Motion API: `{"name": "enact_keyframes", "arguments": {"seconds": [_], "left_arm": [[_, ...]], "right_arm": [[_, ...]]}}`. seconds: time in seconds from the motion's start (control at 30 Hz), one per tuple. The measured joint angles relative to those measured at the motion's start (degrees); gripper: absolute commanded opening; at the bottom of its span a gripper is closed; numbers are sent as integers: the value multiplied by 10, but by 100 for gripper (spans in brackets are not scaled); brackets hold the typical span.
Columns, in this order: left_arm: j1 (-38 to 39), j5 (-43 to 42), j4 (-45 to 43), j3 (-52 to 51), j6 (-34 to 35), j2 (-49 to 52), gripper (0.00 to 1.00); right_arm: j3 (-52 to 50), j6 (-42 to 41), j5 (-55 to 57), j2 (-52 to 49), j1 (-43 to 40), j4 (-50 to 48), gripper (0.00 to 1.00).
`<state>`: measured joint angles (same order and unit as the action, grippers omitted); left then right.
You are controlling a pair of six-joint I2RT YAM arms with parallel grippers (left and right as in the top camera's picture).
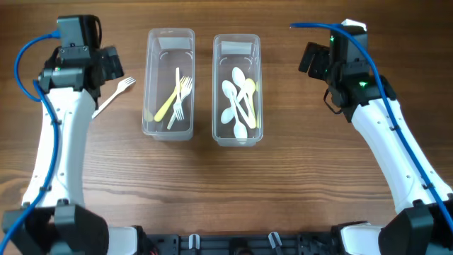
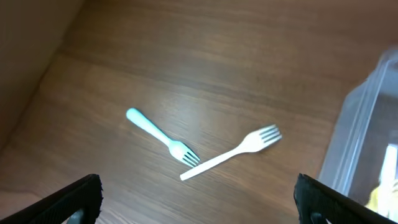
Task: Pack container
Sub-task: 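Grasp a white fork with the left gripper and lift it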
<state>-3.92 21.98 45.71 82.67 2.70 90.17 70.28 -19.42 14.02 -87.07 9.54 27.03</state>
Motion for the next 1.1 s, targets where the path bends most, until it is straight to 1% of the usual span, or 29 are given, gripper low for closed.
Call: {"name": "enact_keyframes", "arguments": {"seconds": [0.07,0.17,0.3,0.4,0.5,0.57,0.7,0.73,0.77,0.8,0.83,0.87,0.9,0.97,1.0,1.03,1.1], "left_arm": [[-18,-45,-3,0,-55,26,100],[-38,-79,-7,-1,-92,66,100],[-57,-156,-24,-1,-179,129,100],[-59,-190,-40,-1,-238,190,100],[-59,-202,-55,-1,-287,238,100],[-59,-205,-70,-2,-306,271,100],[-62,-214,-83,-1,-312,299,99],[-64,-219,-85,-1,-313,300,96],[-67,-224,-85,0,-313,302,87],[-68,-228,-85,0,-314,302,61],[-68,-230,-85,0,-314,303,52],[-68,-233,-85,0,-315,303,38],[-68,-235,-84,0,-316,304,28],[-68,-234,-82,0,-316,305,16],[-68,-234,-80,0,-315,305,7],[-68,-234,-78,0,-311,305,4],[-68,-234,-77,0,-308,305,4]], "right_arm": [[0,0,0,0,0,0,100],[0,0,0,0,0,0,100],[0,0,0,0,0,0,100],[0,0,0,0,0,0,100],[0,0,0,0,0,0,100],[0,0,0,0,0,0,100],[0,0,0,0,0,0,100],[0,0,0,0,0,0,100],[0,0,0,0,0,0,100],[0,0,0,0,0,0,100],[0,0,0,0,0,0,100],[0,0,0,0,0,0,100],[0,0,0,0,0,0,100],[0,0,0,0,0,0,100],[0,0,0,0,0,0,100],[0,0,0,0,0,0,100],[0,0,0,0,0,0,100]]}}
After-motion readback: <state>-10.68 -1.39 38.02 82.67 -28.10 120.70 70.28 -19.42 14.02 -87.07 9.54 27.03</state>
